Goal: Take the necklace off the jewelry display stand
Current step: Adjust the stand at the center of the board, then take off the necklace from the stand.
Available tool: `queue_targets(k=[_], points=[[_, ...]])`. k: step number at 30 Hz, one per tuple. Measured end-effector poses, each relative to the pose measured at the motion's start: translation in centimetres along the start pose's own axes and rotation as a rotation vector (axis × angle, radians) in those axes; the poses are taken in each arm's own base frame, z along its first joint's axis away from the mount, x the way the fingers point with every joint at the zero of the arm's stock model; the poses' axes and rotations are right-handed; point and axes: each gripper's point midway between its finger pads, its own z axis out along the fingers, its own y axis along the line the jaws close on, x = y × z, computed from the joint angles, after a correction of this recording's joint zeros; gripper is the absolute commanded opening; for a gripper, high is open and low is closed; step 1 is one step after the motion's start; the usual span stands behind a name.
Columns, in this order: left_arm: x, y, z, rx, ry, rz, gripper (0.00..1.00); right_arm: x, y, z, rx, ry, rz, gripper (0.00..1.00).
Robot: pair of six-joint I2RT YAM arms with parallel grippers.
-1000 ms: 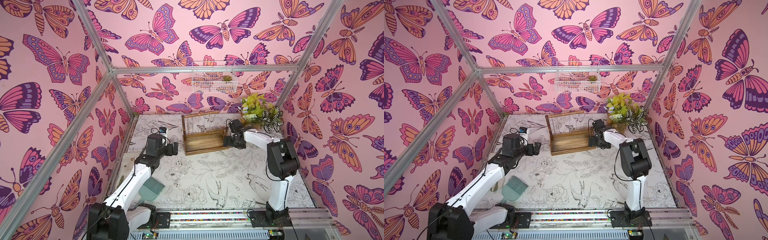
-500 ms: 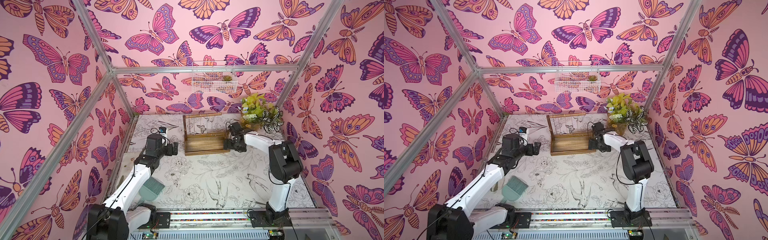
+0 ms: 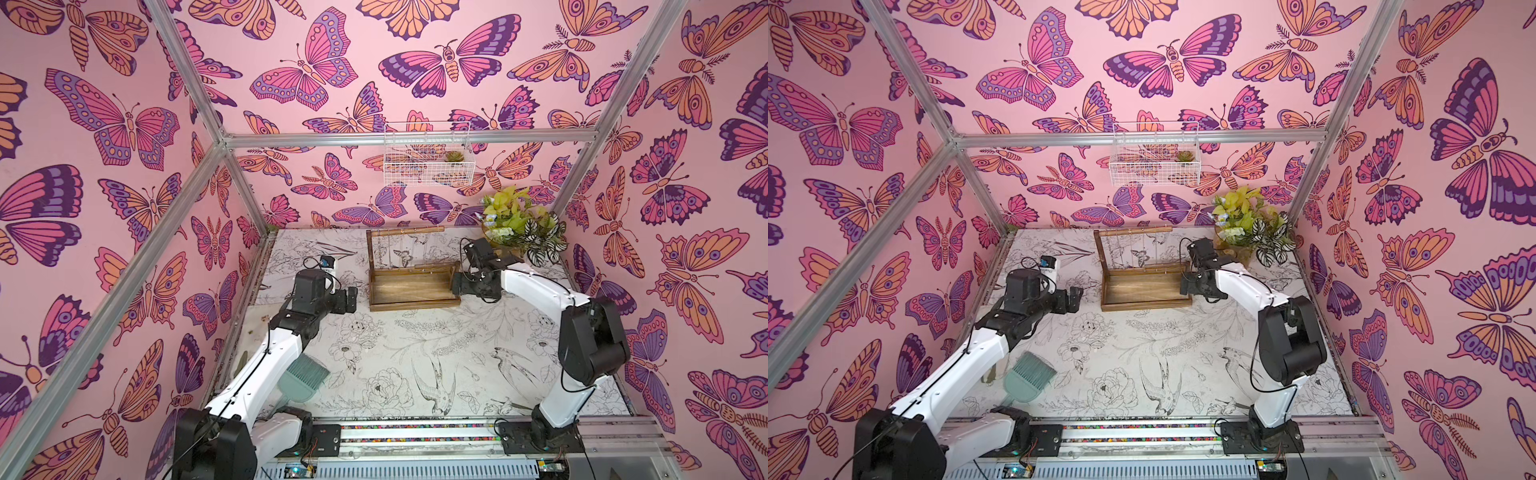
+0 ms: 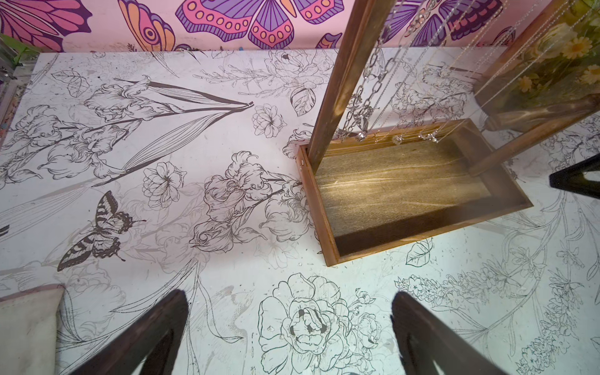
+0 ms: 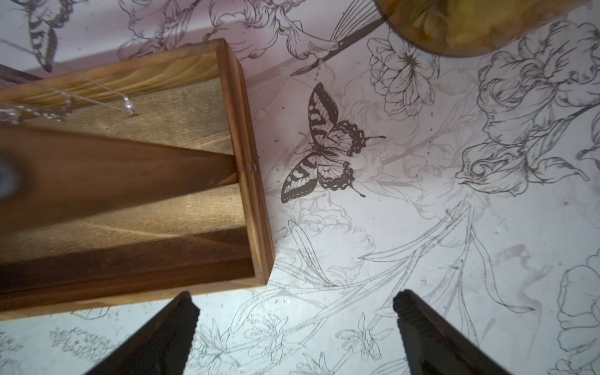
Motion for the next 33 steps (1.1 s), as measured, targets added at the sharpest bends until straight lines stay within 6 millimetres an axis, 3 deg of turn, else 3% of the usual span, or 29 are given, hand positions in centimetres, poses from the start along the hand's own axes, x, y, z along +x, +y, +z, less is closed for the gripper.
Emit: queue_targets(k=[8, 15, 17, 21, 28, 33], points=[[-1.4, -0.9, 0.0, 0.043, -0.006, 0.014, 1.0, 0.1, 1.1, -4.9, -0.107, -0.014, -0.051, 0.99], [-3.7, -2.5, 0.3, 0.116, -0.023, 0.024, 1.0, -4.3, 3.9, -11.9, -0.275, -0.223, -0.127, 0.96], [-4.1, -3.1, 0.7, 0.142, -0.02, 0.028, 1.0, -5.6, 4.8, -12.9, -0.315, -0.285, -0.152, 0.94], [-3.8, -4.1, 2.0, 0.196, 0.018, 0.03, 1.0, -7.6, 6.8, -12.7, -0.381, -0.354, -0.205, 0.89], [-2.5, -5.2, 3.1, 0.265, 0.066, 0.051, 1.0, -9.2, 9.4, -8.1, -0.447, -0.355, -0.251, 0.77], [-2.3, -5.4, 3.6, 0.28, 0.077, 0.066, 1.0, -10.7, 10.4, -8.4, -0.492, -0.426, -0.256, 0.69]])
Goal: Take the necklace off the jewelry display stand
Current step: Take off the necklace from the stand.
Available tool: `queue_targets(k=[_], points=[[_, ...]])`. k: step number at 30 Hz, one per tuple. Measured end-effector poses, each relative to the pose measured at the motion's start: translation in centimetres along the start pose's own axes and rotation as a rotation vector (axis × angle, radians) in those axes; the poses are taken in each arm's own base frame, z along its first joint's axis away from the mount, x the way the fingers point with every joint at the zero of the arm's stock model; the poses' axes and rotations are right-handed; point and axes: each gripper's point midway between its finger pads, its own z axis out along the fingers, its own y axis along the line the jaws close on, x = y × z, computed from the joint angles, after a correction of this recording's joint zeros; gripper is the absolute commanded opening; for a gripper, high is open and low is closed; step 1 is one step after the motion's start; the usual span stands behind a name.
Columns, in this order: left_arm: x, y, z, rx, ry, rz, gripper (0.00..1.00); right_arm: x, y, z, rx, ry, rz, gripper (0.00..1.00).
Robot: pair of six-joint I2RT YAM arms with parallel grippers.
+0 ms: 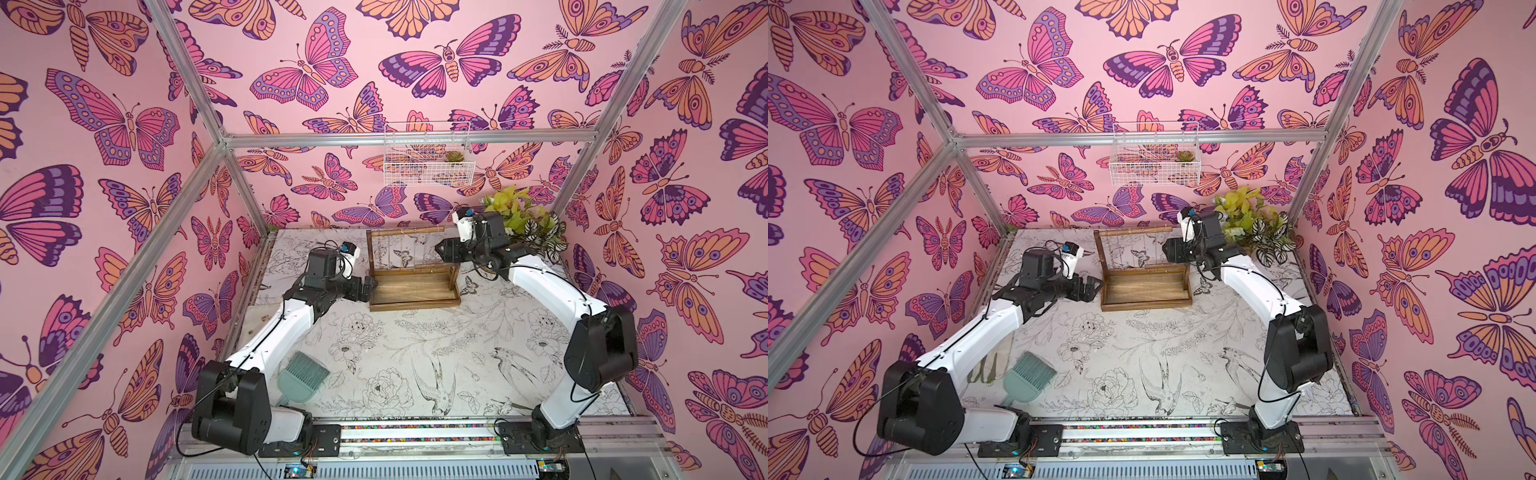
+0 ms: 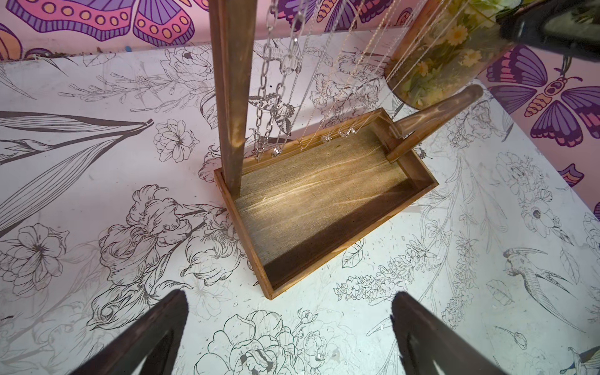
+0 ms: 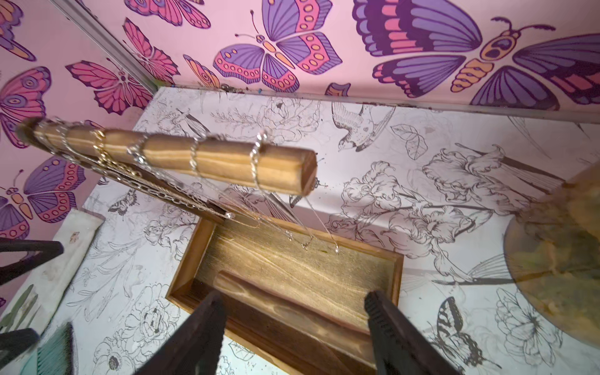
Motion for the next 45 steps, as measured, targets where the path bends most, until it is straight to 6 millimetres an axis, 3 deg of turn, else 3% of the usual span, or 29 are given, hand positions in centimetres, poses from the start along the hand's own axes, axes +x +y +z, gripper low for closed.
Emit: queue_targets(k=[10, 28, 45], points=[[0.0, 0.0, 0.3, 0.007, 0.005, 0.006, 1.0, -2.2, 0.0, 0.7, -0.018, -0.115, -0.013, 0.56], [0.0, 0.4, 0.3, -0.017, 0.003, 0.007, 1.0, -0.7, -1.3, 3.2, -0.017, -0.155, 0.012, 0.53], [-0.1, 0.5, 0.3, -0.024, 0.002, 0.009, 1.0, -1.9, -1.1, 3.1, -0.03, -0.207, 0.018, 0.44]])
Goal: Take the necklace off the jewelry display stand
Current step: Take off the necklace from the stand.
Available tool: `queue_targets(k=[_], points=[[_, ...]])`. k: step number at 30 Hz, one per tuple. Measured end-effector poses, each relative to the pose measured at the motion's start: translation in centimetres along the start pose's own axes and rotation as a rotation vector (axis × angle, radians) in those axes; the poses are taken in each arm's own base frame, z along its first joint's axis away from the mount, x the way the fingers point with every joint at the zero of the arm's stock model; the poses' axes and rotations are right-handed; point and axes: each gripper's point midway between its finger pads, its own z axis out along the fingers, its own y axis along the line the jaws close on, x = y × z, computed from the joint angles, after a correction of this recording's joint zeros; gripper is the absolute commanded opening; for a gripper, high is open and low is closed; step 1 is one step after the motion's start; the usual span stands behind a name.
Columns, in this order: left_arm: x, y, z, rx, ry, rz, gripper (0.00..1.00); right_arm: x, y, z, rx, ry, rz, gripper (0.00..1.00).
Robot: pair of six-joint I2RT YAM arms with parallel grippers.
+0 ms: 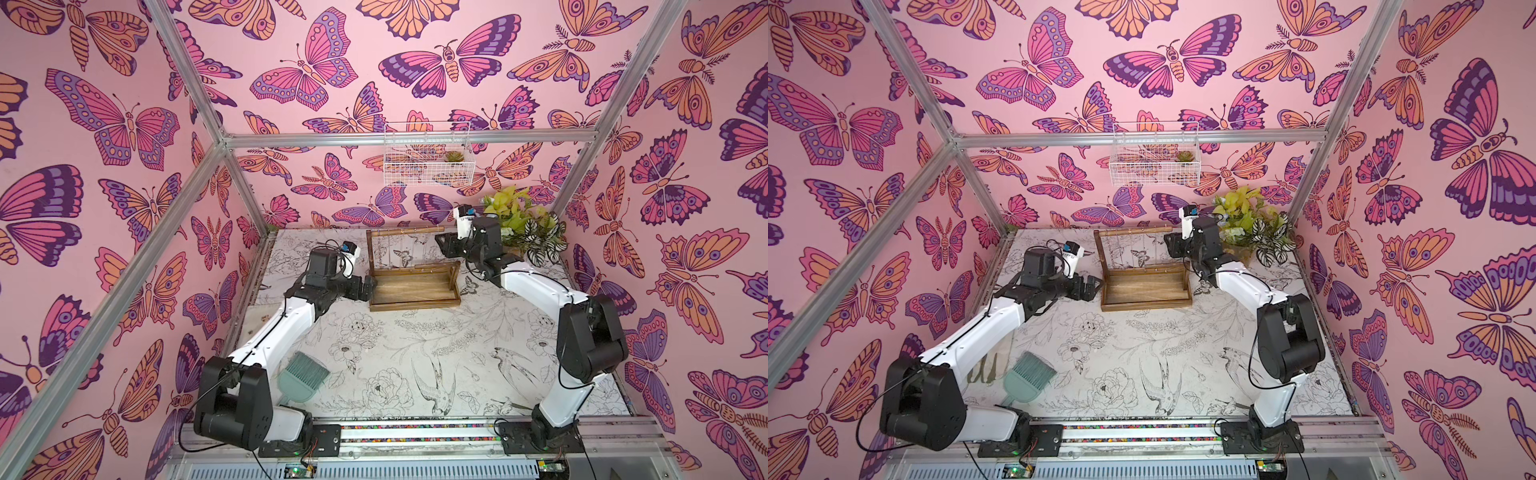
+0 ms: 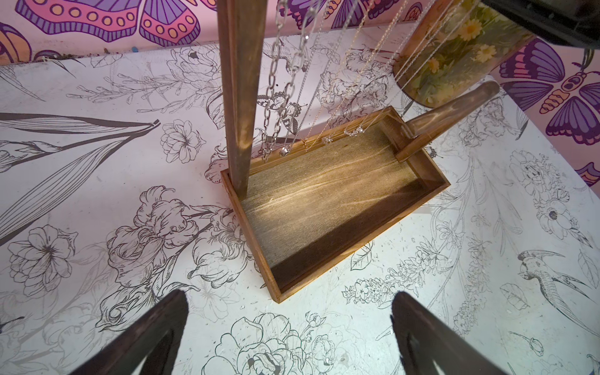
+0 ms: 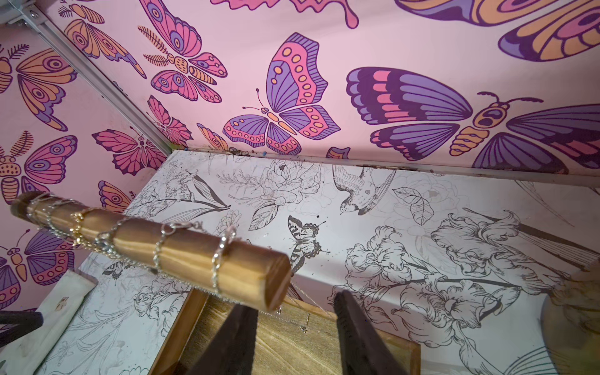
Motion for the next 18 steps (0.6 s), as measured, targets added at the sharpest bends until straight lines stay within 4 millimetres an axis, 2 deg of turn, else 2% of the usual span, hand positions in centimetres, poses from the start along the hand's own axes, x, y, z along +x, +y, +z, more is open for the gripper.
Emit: queue_targets(k=[8, 10, 15, 18], points=[[-0.01, 0.01, 0.0, 0.0, 0.0, 0.0, 1.0, -0.33, 0.24, 0.0, -0.012, -0.013, 0.001, 0.42], [-0.01, 0.01, 0.0, 0.0, 0.0, 0.0, 1.0, -0.33, 0.27, 0.0, -0.014, -0.013, 0.0, 0.37], [0.01, 0.09, 0.0, -0.005, 0.0, 0.0, 1.0, -0.33, 0.29, 0.0, -0.015, -0.012, 0.009, 0.32], [0.0, 0.14, 0.0, -0.008, 0.0, 0.0, 1.0, -0.32, 0.31, 0.0, -0.016, -0.012, 0.017, 0.23]])
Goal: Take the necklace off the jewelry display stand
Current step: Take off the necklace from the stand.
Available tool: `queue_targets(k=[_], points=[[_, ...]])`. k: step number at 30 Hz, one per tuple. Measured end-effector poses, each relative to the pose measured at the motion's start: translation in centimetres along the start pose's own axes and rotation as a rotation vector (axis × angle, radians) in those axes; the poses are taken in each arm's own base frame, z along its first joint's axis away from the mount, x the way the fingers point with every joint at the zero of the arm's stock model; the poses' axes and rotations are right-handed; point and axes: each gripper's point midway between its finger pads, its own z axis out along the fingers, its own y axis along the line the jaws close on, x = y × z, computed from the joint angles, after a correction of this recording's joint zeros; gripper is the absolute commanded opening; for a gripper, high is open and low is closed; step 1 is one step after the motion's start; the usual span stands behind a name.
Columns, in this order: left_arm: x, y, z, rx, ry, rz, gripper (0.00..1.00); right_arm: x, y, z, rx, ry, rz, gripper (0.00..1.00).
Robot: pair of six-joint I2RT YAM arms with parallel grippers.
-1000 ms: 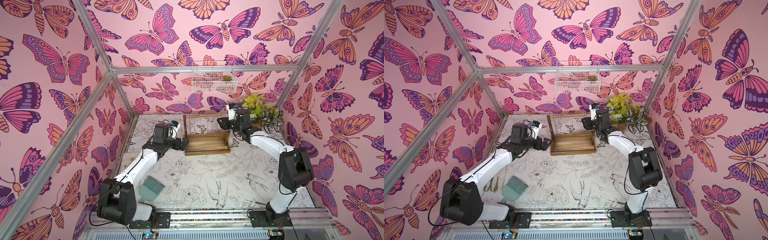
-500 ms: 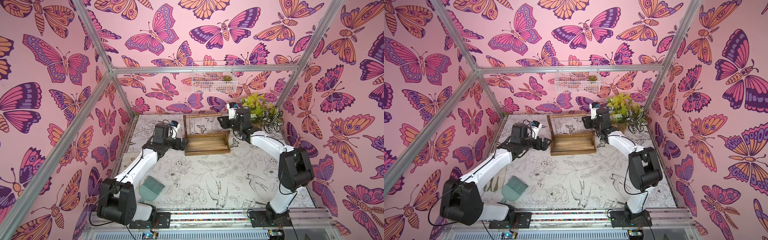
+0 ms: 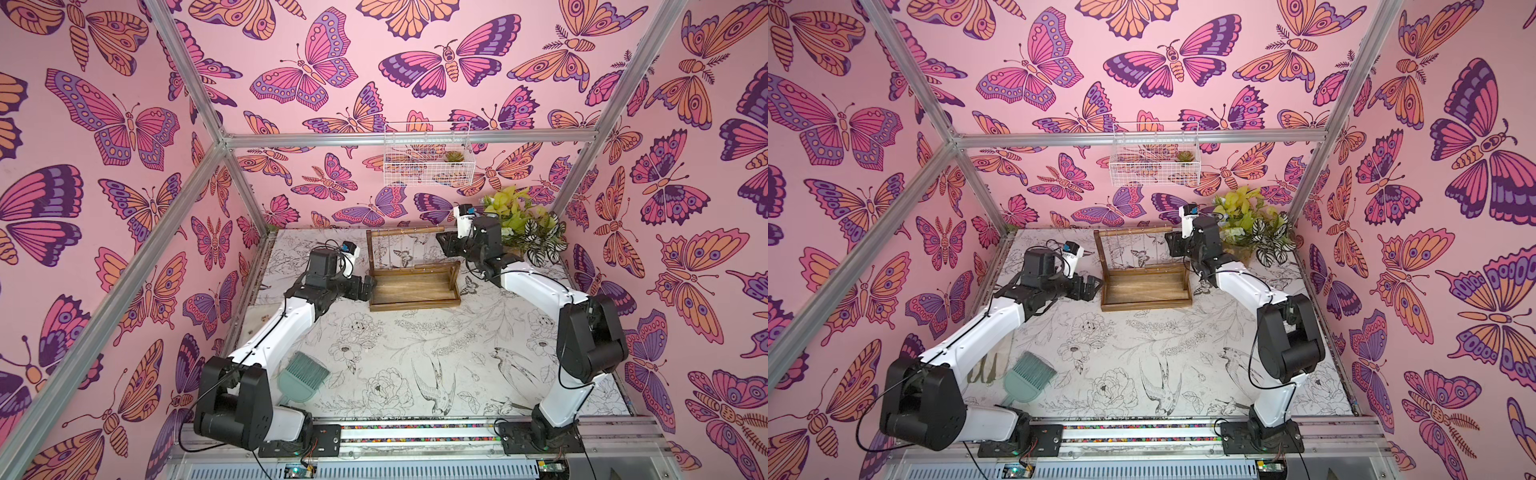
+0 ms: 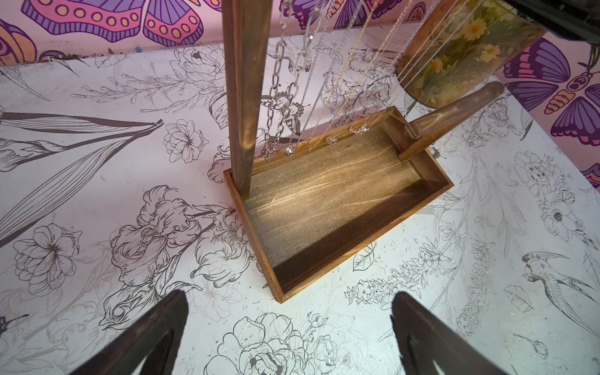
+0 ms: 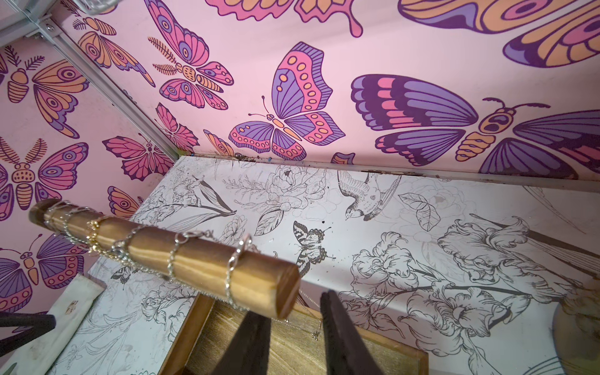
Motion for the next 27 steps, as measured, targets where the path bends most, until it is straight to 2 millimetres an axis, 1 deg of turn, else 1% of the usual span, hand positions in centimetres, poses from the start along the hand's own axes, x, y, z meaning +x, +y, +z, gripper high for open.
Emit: queue_targets(k=[4, 10, 17, 19, 27], points=[[0.0, 0.0, 0.0, -0.001, 0.0, 0.0, 1.0, 0.0, 0.0, 0.0, -0.002, 0.0, 0.006, 0.21], [0.1, 0.1, 0.0, -0.003, 0.001, 0.0, 1.0, 0.0, 0.0, 0.0, -0.002, 0.001, 0.006, 0.11], [0.1, 0.1, 0.0, -0.003, 0.002, -0.001, 1.0, 0.1, 0.0, -0.1, 0.001, 0.007, 0.005, 0.04], [0.1, 0.1, 0.0, -0.003, 0.002, -0.001, 1.0, 0.1, 0.0, -0.2, 0.002, 0.009, 0.003, 0.01], [0.0, 0.1, 0.0, -0.003, -0.001, 0.0, 1.0, -0.8, 0.5, -1.3, 0.004, 0.0, -0.022, 0.0]])
